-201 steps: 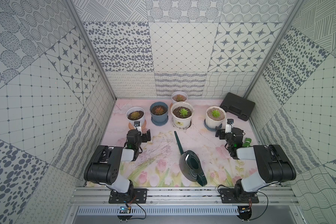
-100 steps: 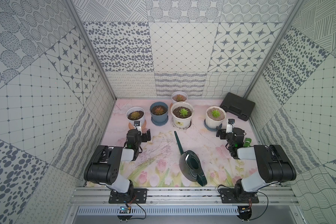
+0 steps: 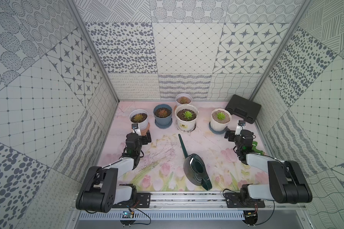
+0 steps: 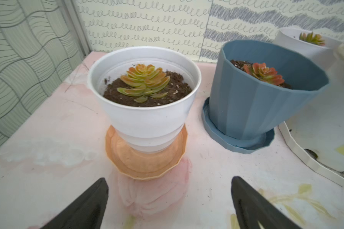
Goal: Water the succulent around the soil edge
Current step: Move the pot to the center of the board.
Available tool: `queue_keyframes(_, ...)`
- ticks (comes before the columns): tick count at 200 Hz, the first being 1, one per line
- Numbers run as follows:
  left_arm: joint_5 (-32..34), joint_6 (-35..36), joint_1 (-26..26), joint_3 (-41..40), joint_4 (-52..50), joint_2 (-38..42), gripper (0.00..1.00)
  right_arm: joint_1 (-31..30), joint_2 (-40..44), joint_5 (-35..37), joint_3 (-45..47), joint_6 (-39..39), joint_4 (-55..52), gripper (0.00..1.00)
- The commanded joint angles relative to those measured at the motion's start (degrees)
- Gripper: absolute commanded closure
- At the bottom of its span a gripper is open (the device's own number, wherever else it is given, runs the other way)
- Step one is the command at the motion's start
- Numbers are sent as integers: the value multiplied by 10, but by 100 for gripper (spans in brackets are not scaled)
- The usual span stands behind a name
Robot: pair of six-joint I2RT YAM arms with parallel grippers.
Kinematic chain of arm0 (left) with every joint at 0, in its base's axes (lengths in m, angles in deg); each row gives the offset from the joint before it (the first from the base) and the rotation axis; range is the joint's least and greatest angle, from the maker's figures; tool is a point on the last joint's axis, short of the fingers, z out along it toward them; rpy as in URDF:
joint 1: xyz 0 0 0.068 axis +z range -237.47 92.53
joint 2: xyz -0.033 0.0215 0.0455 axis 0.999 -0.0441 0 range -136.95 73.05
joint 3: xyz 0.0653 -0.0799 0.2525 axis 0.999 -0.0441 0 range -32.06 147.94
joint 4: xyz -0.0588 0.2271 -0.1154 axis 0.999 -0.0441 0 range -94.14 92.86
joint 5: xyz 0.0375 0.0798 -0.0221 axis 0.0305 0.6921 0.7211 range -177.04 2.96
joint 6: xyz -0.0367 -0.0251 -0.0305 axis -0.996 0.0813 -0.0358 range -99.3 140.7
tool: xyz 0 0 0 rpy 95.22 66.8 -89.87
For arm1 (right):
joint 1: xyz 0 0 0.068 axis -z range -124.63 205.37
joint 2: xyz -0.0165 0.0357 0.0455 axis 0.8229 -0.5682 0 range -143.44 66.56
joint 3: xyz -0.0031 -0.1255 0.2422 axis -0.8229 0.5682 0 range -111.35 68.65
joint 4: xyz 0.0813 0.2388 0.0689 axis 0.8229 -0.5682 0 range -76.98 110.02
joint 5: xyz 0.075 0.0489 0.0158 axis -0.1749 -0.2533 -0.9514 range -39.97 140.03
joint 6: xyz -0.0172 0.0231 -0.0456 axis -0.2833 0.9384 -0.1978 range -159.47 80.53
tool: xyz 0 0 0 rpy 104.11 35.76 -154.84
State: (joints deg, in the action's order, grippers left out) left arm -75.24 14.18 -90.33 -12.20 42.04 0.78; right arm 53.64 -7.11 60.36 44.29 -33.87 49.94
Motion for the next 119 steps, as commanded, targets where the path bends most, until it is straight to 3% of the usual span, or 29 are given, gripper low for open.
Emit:
queue_keyframes(1,142,-98,-5,10,-135,80,1,-1,68,98,-21,80,-165,3)
queue_keyframes(25,184,-191,-5,32,-244,138,1,-2,142,106,-37,152,-306,3)
queue_keyframes(38,215,-296,-5,31,-326,190,0,-6,180,97,-42,168,-358,3)
queue_keyframes(63,247,-385,-5,-36,-370,320,0,-7,248,61,-54,185,-436,3)
queue_keyframes(90,190,-387,-6,-63,-404,449,1,-17,275,15,-89,185,-491,3)
queue_keyframes(119,139,-428,-13,-27,-483,469,2,-84,260,11,-126,182,-500,3)
